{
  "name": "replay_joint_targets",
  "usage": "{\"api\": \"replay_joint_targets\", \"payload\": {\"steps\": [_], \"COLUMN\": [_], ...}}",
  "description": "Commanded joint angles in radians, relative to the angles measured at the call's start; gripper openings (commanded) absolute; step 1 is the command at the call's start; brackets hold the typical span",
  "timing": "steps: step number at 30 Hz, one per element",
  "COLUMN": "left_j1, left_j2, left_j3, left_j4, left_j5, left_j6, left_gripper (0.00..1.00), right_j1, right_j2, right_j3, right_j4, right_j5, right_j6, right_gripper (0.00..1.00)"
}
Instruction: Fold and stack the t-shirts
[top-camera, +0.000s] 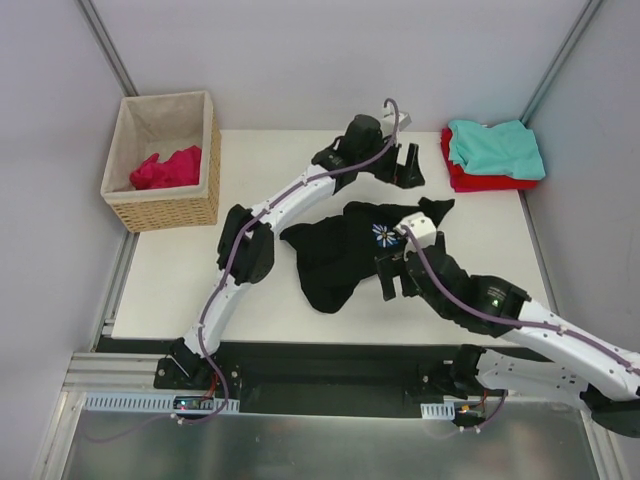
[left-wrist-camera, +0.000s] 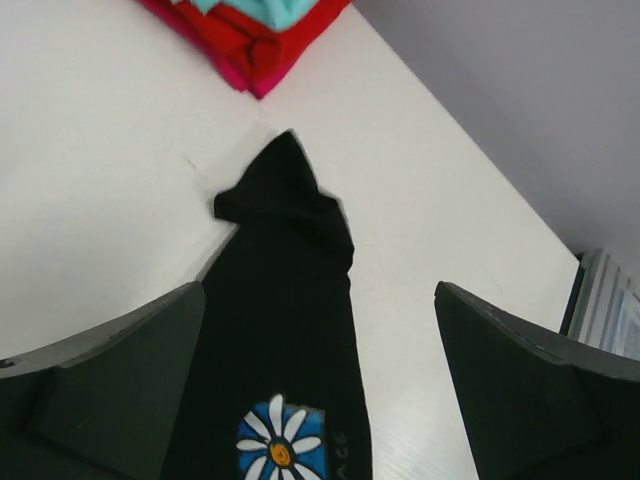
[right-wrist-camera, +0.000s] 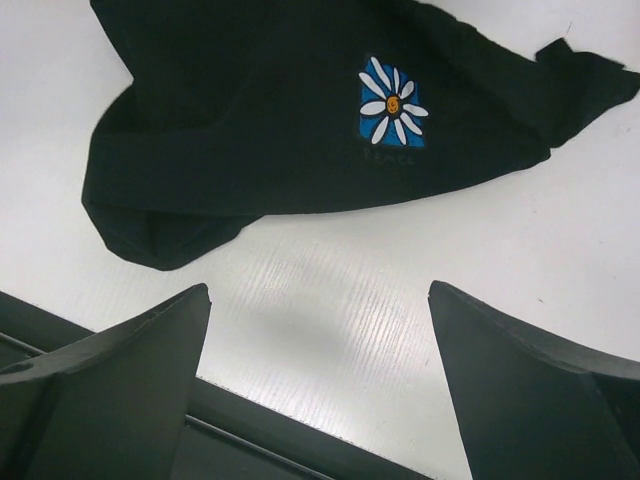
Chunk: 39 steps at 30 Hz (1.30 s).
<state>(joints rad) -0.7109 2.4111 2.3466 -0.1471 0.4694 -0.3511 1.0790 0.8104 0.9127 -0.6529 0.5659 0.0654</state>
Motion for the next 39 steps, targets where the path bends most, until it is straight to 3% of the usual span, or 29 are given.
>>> {"api": "replay_joint_targets", "payload": {"steps": [1,4,6,9,15,19,25,30,34,39], "left_j1": [-0.041,-0.012,0.007,0.037,0.065,0.070,0.071,0.073,0.074,0.080], "left_j2": [-0.303,-0.521,-0.702,-0.953,-1.383,-1.593,-1.659,-1.695,-1.718,-1.732], "left_j3": [-0.255,-0.452,-0.601,-0.824,-1.185,-1.302,-1.388,-1.471,-1.486,-1.485], "left_j4": [0.043,-0.064,-0.139,-0.213,-0.350,-0.449,-0.571,-0.575,-0.582,-0.585], "left_j5": [-0.118,-0.288,-0.486,-0.644,-0.819,-0.873,-0.894,-0.905,-0.914,-0.927], "left_j6": [0.069,-0.011,-0.040,-0.084,-0.221,-0.293,-0.370,-0.397,-0.394,-0.384], "left_gripper": [0.99,0.99,0.99,0.99,0.99,0.99,0.99,0.99,0.99,0.99], "right_j1": [0.007,0.007,-0.016,-0.086,-0.188,-0.217,-0.235,-0.235,-0.238,-0.237], "right_j2": [0.081,0.157,0.255,0.405,0.692,0.962,1.275,1.513,1.613,1.584], "right_j3": [0.043,0.048,0.078,0.172,0.456,0.687,1.117,1.347,1.398,1.232], "right_j4": [0.054,0.120,0.156,0.194,0.213,0.167,0.010,-0.088,-0.102,-0.030], "right_j5": [0.008,0.003,-0.007,-0.108,-0.263,-0.346,-0.513,-0.644,-0.773,-0.798], "right_j6": [-0.038,-0.078,-0.130,-0.171,-0.252,-0.300,-0.280,-0.262,-0.225,-0.187], "right_gripper": [0.95,0.95,0.95,0.95,0.95,0.95,0.95,0.96,0.96,0.97]}}
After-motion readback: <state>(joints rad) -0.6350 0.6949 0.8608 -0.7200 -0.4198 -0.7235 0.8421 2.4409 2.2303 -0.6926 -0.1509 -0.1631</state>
